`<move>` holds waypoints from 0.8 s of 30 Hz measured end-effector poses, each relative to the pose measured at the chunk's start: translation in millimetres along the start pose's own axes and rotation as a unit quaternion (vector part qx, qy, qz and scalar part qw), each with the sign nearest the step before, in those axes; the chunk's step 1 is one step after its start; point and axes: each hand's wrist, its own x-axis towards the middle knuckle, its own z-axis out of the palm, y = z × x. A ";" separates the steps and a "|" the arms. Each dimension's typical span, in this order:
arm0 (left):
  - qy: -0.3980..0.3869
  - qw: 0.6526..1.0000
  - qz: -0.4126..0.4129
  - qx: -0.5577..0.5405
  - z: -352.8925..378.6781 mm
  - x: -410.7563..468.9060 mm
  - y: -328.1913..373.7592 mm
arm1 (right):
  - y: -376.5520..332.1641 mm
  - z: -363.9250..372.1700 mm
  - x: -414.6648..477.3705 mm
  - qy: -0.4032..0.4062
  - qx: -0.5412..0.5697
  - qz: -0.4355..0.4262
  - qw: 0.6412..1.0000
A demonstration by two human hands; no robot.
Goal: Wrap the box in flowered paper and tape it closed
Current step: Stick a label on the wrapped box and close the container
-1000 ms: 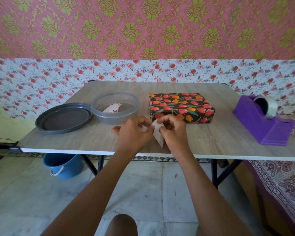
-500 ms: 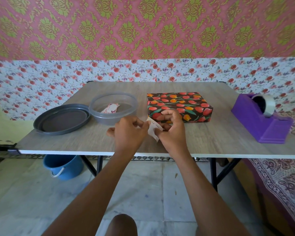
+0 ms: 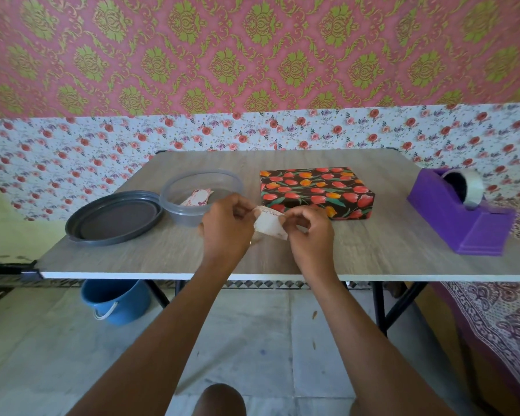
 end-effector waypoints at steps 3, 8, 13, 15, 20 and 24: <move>-0.012 1.000 0.027 -0.004 6.1 10.1 6.5 | -3.9 -9.6 11.4 0.009 0.006 -0.034 0.999; -0.015 0.998 0.045 -0.041 17.0 34.3 28.1 | -15.1 -25.3 55.0 0.024 -0.002 -0.066 0.998; -0.040 0.997 0.029 -0.051 33.4 74.8 36.1 | -20.3 -29.8 107.0 0.000 -0.034 -0.013 0.999; -0.054 0.997 -0.003 -0.055 42.5 92.9 38.0 | -17.7 -27.0 126.5 -0.003 -0.057 0.002 0.998; -0.082 0.992 -0.082 -0.046 63.6 136.5 31.5 | -3.0 -11.2 169.3 -0.022 -0.089 0.054 0.994; -0.110 0.989 -0.096 0.002 76.3 159.2 23.9 | 13.6 0.9 186.3 -0.028 -0.101 0.093 0.990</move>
